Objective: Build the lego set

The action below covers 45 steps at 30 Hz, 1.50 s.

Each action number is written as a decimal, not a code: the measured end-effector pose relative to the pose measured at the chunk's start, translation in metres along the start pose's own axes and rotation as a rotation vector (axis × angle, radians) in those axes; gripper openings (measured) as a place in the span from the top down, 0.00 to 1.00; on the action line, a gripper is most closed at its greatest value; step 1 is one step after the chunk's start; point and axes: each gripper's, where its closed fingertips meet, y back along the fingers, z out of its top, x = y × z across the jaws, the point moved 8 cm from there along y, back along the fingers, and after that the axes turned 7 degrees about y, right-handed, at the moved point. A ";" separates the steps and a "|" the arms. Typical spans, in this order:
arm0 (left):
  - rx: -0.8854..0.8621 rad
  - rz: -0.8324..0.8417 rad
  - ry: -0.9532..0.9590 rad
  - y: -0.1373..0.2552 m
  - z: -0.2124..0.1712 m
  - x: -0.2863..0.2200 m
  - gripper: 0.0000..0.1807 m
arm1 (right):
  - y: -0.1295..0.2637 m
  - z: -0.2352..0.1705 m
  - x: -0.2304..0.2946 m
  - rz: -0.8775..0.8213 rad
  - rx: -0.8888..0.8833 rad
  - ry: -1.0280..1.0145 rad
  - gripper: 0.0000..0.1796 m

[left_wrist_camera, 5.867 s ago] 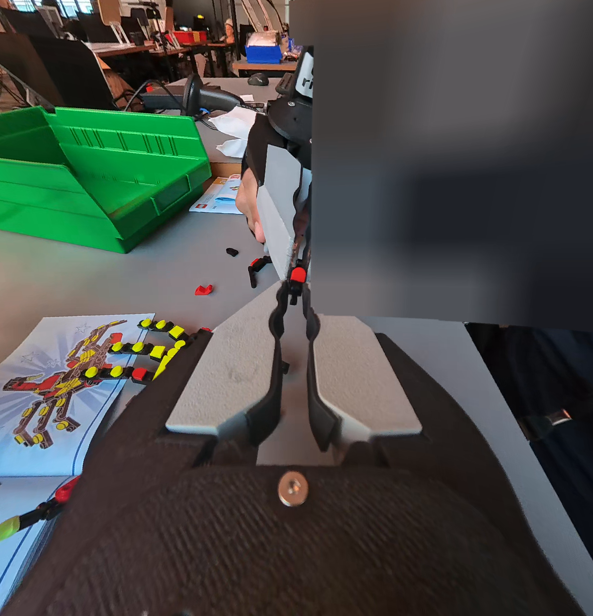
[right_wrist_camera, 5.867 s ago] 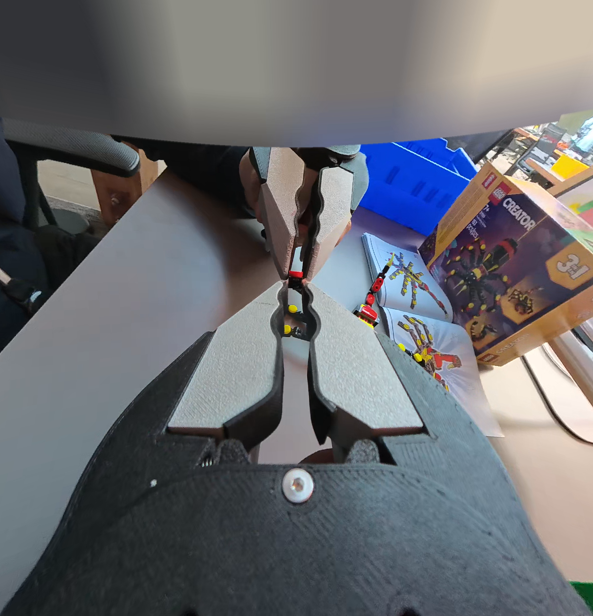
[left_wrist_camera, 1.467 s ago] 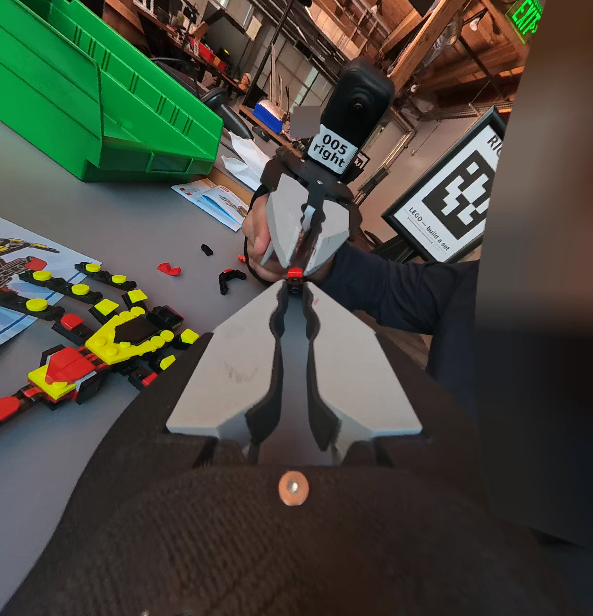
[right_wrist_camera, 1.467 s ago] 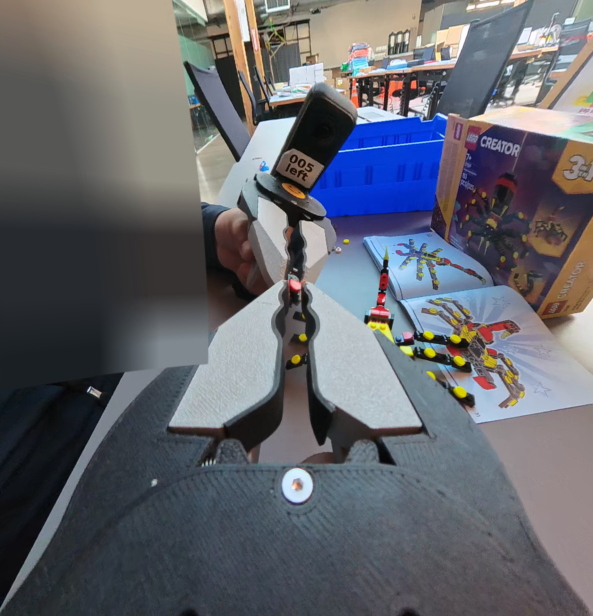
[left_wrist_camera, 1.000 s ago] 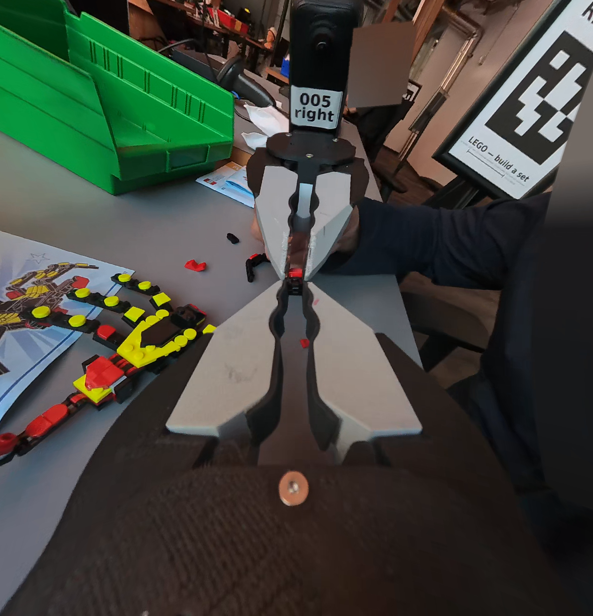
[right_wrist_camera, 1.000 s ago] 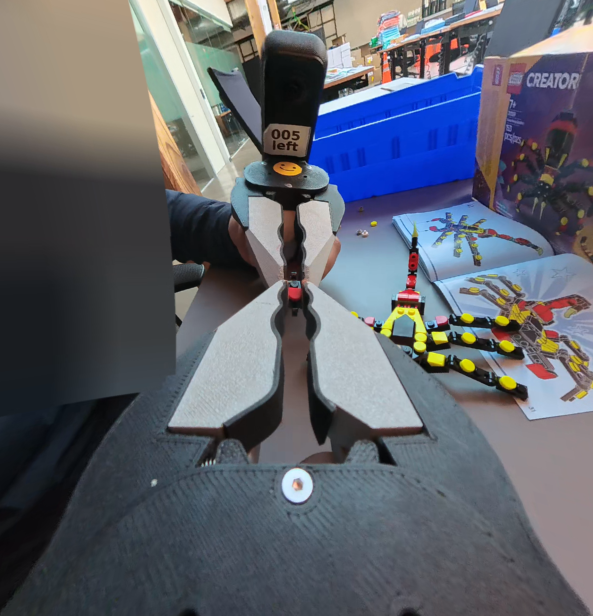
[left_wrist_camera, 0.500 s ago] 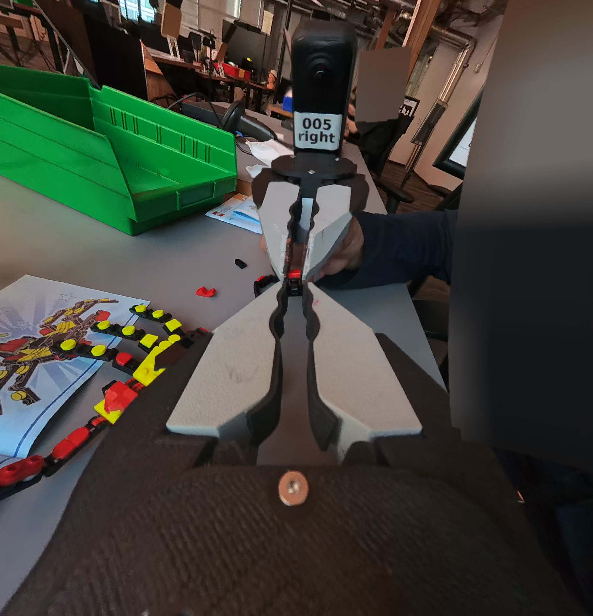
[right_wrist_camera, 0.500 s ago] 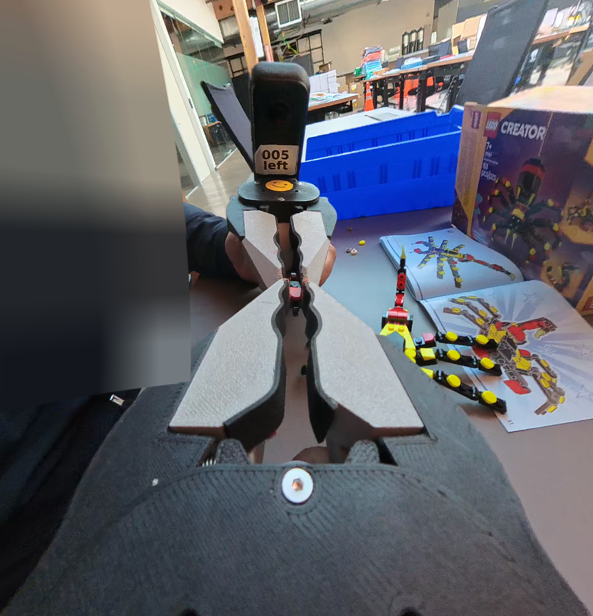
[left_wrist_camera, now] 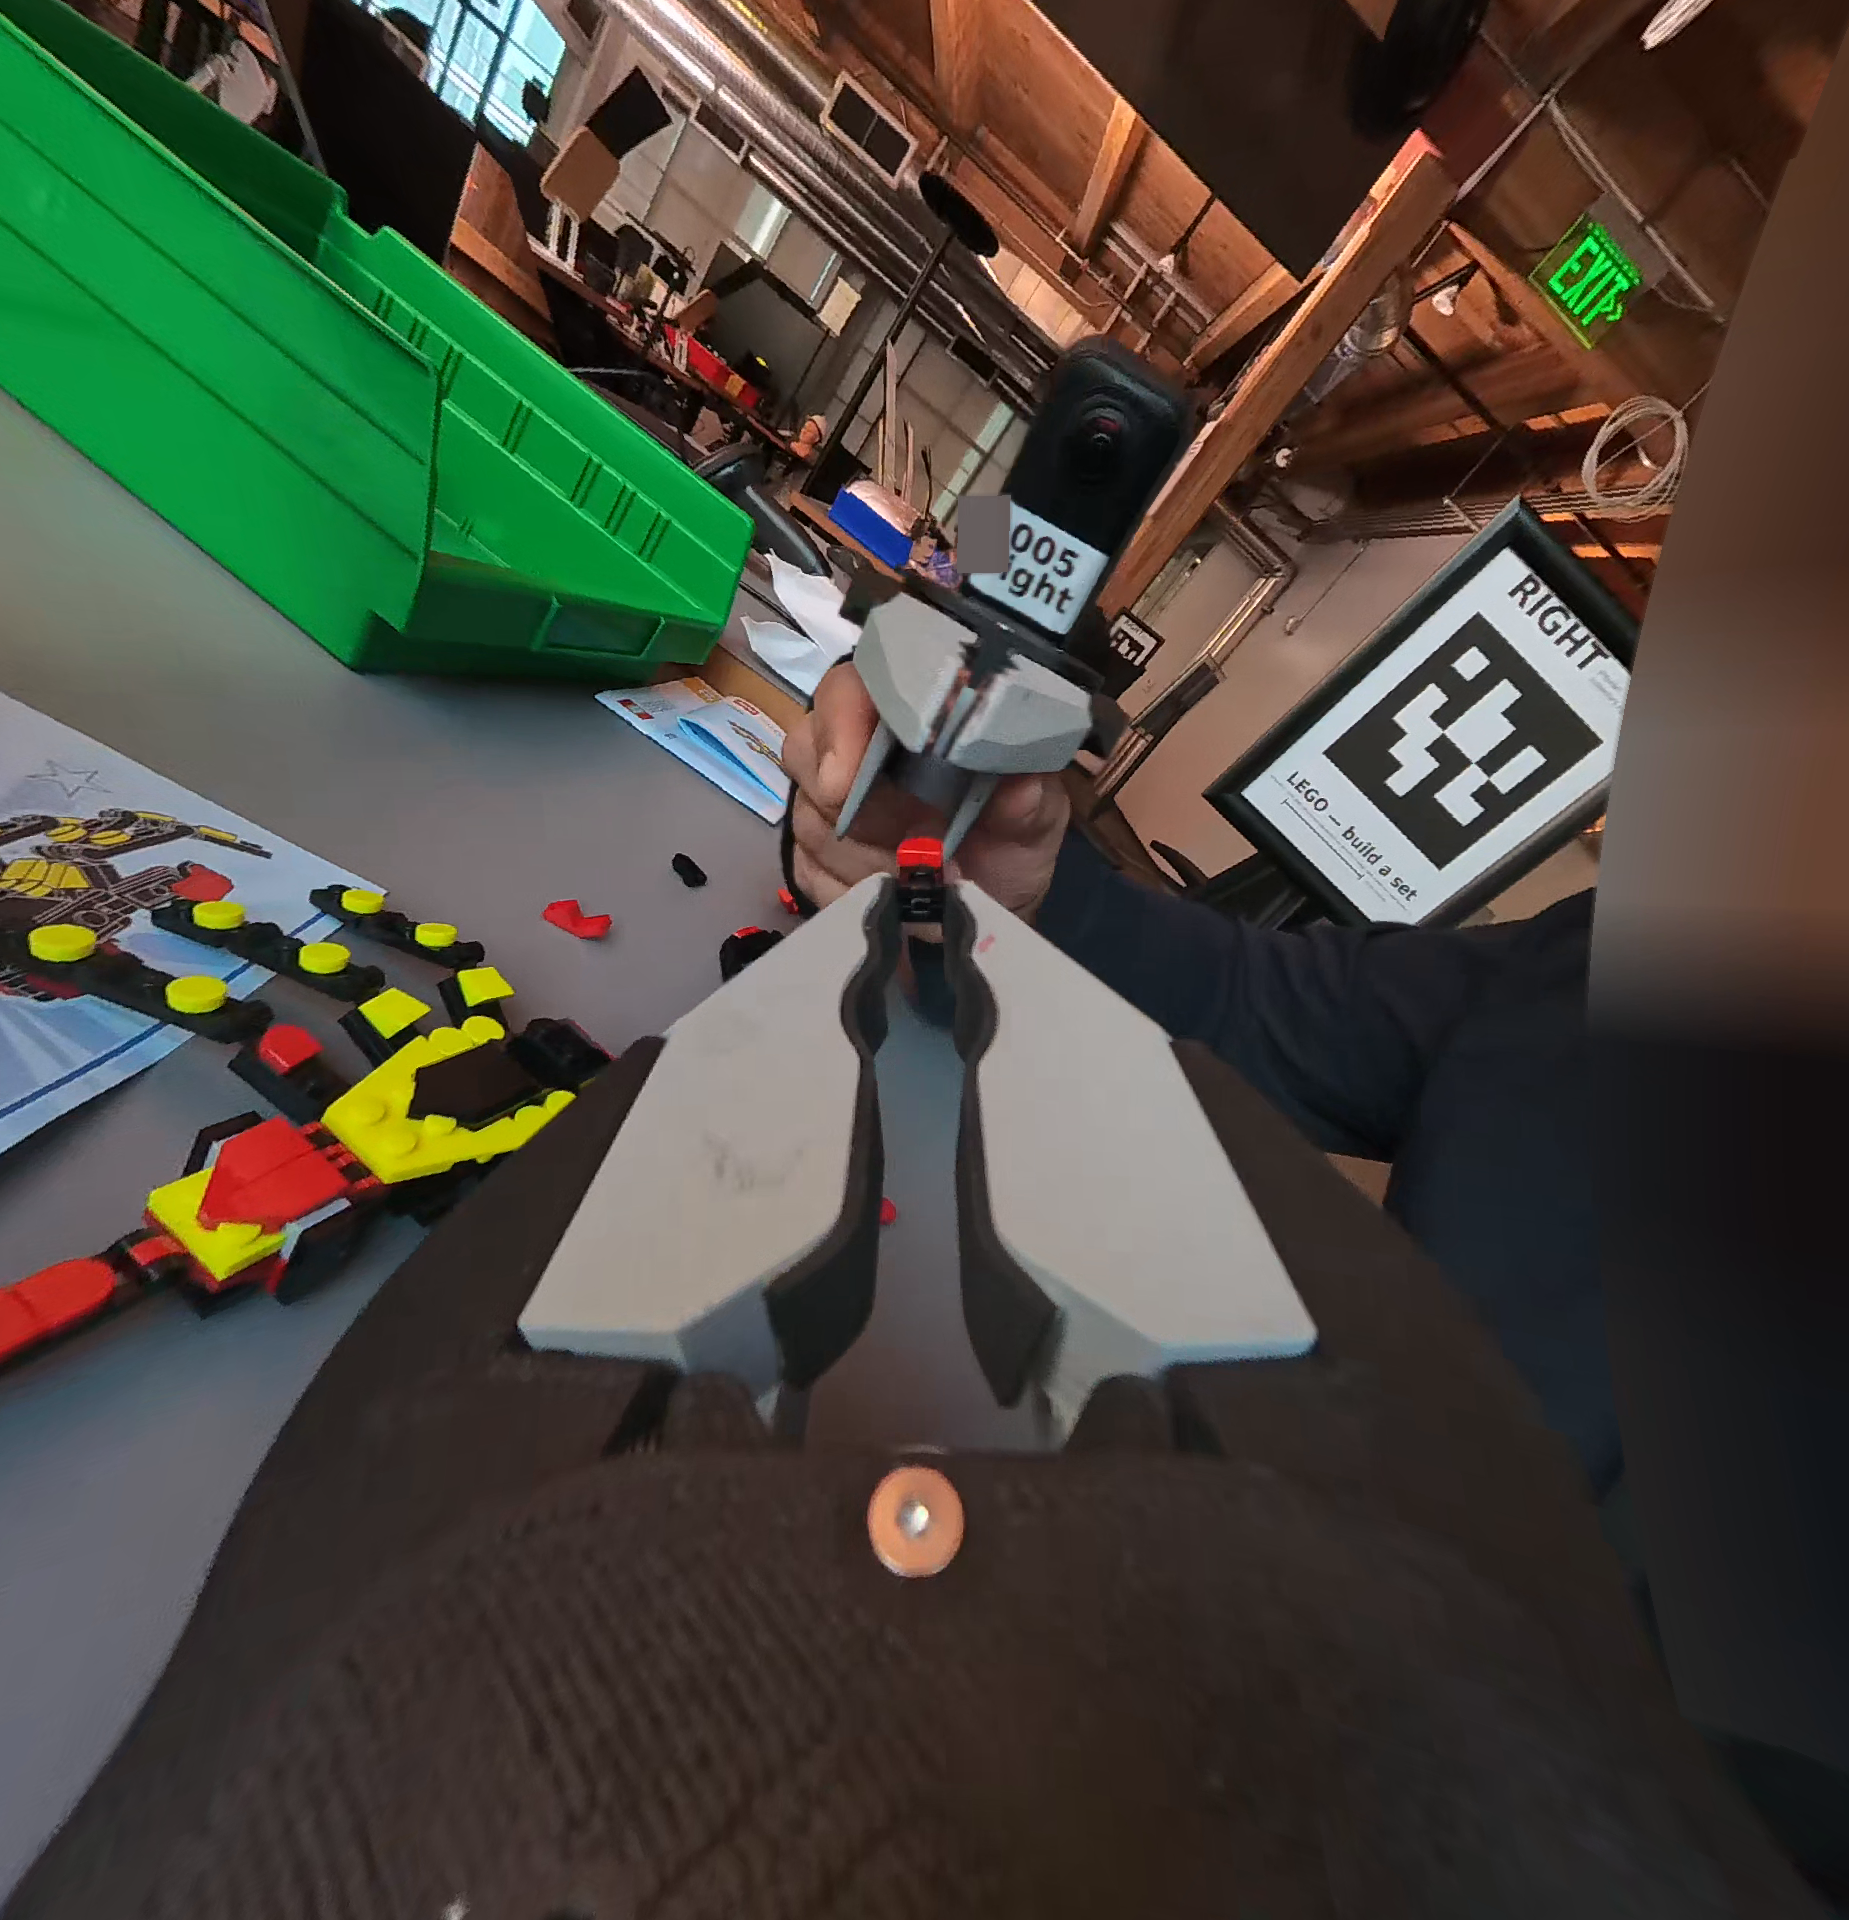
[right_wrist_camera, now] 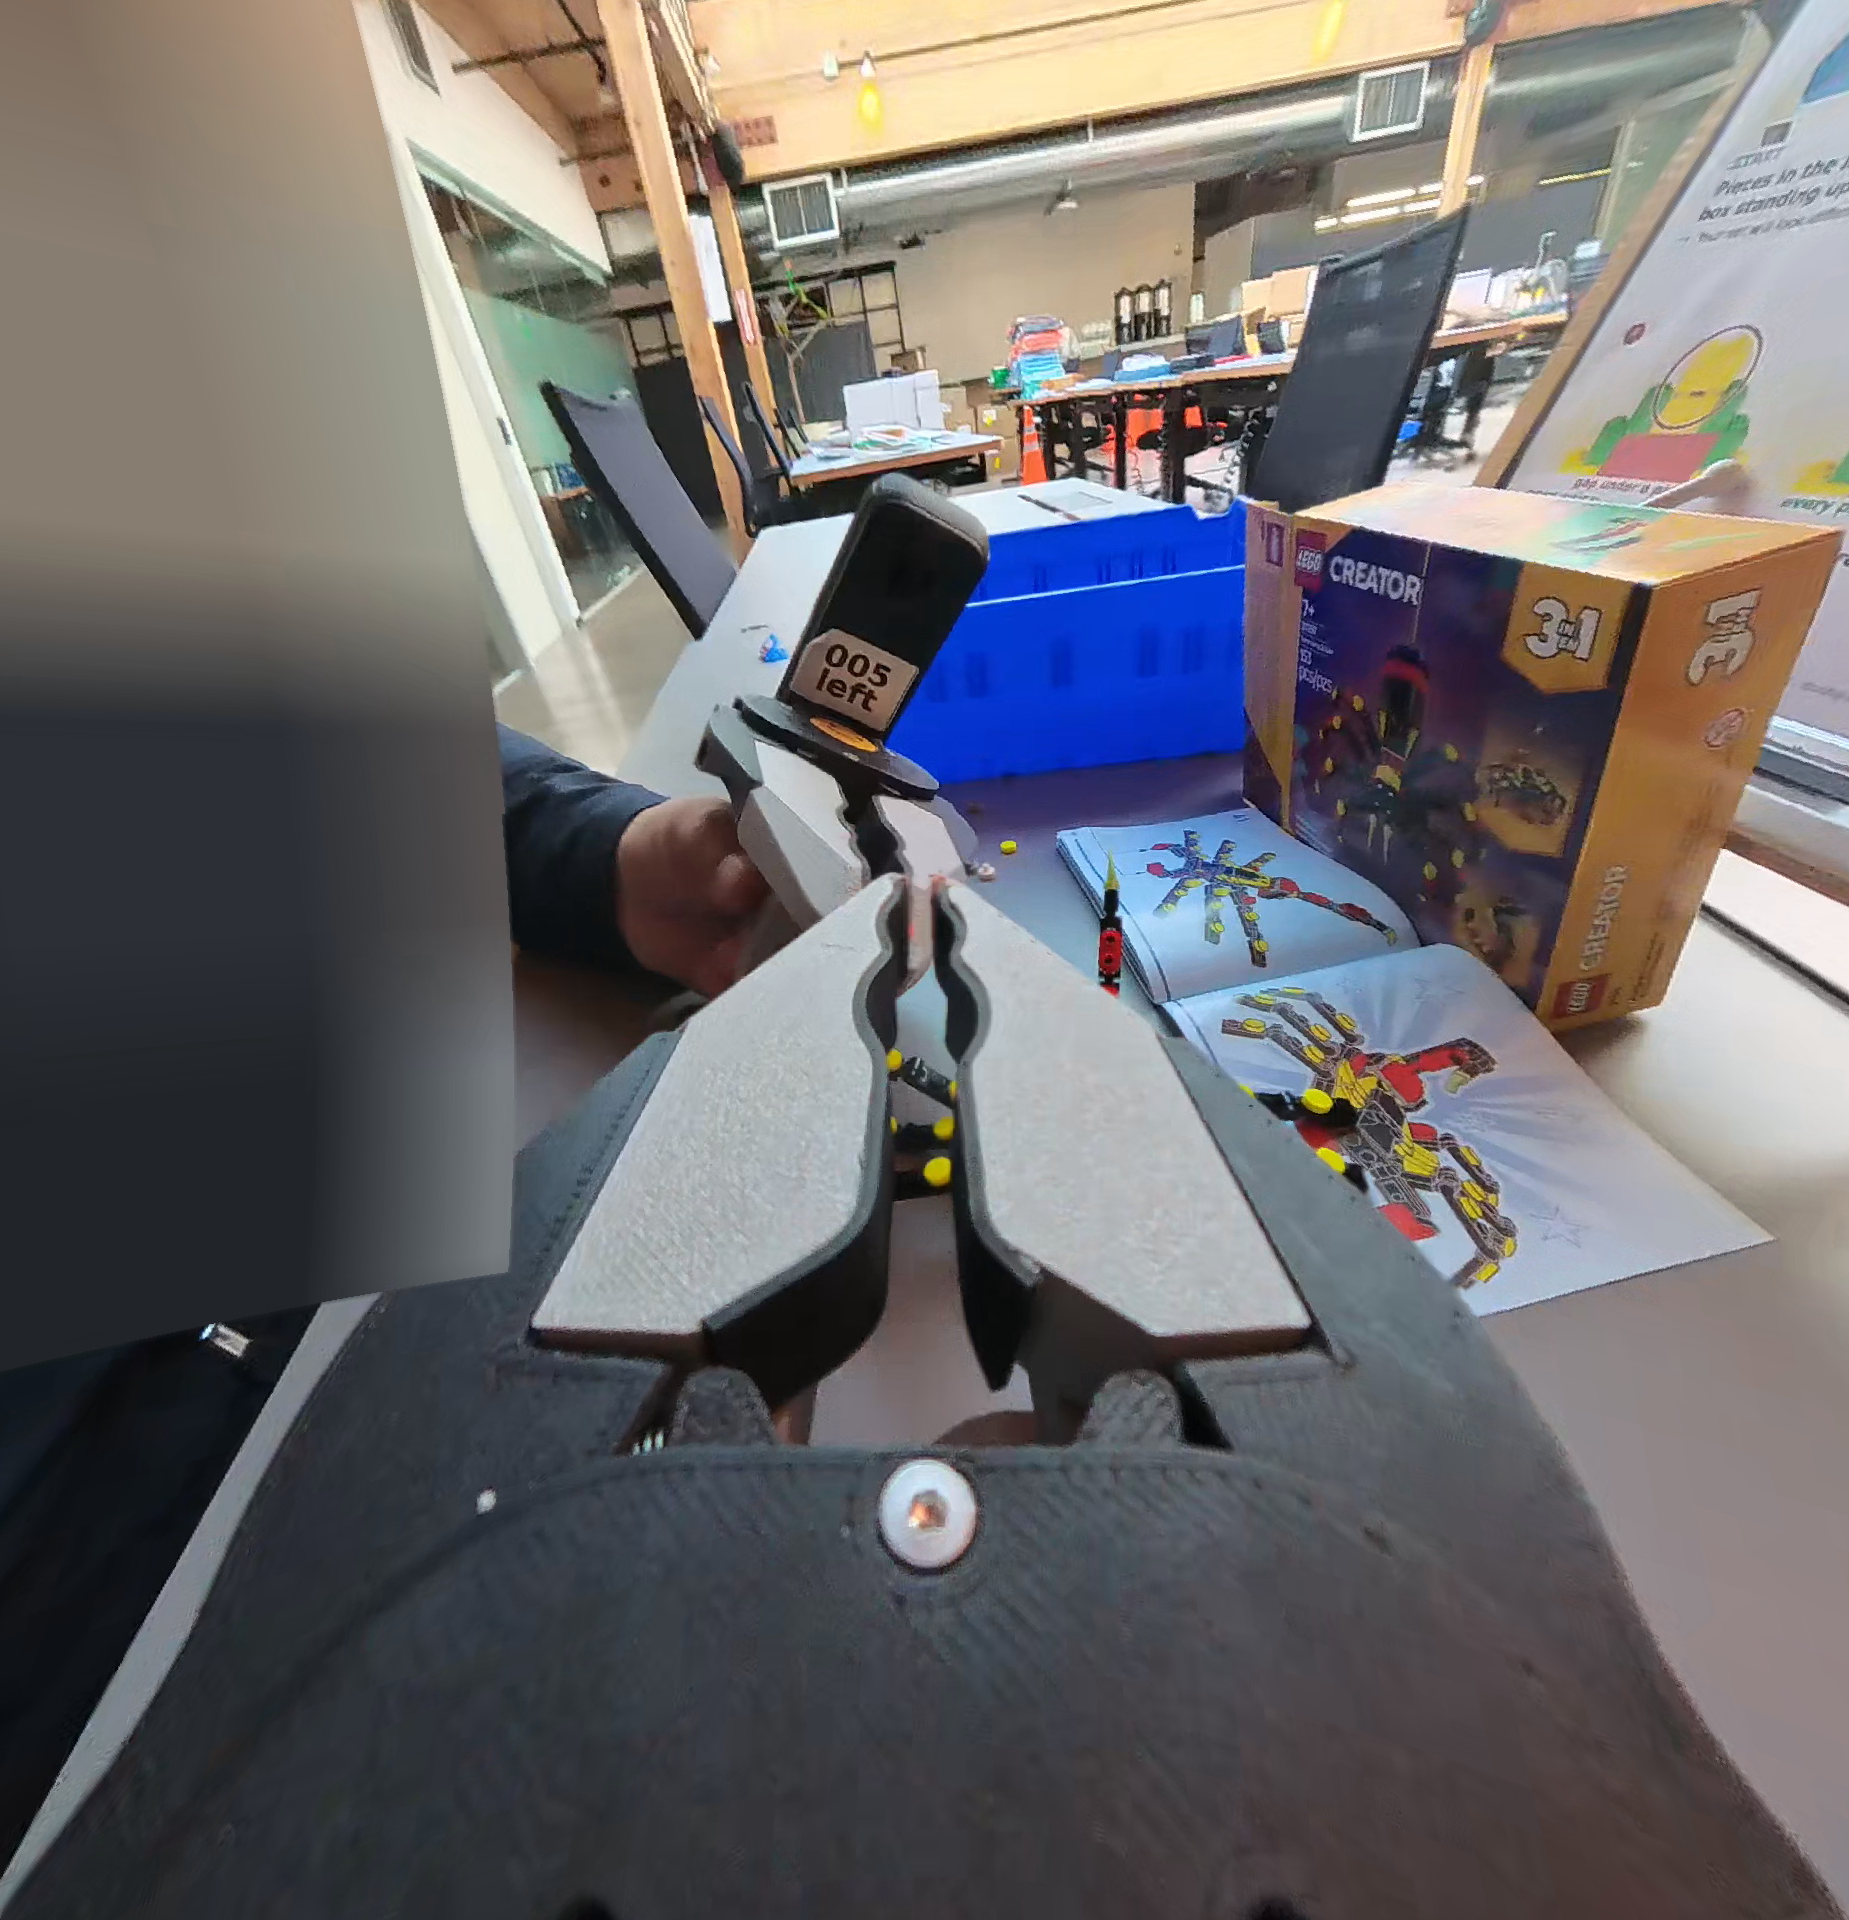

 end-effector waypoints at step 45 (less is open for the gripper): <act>0.144 0.134 -0.315 -0.003 -0.004 -0.010 0.97 | 0.013 0.009 0.002 0.011 -0.032 0.025 1.00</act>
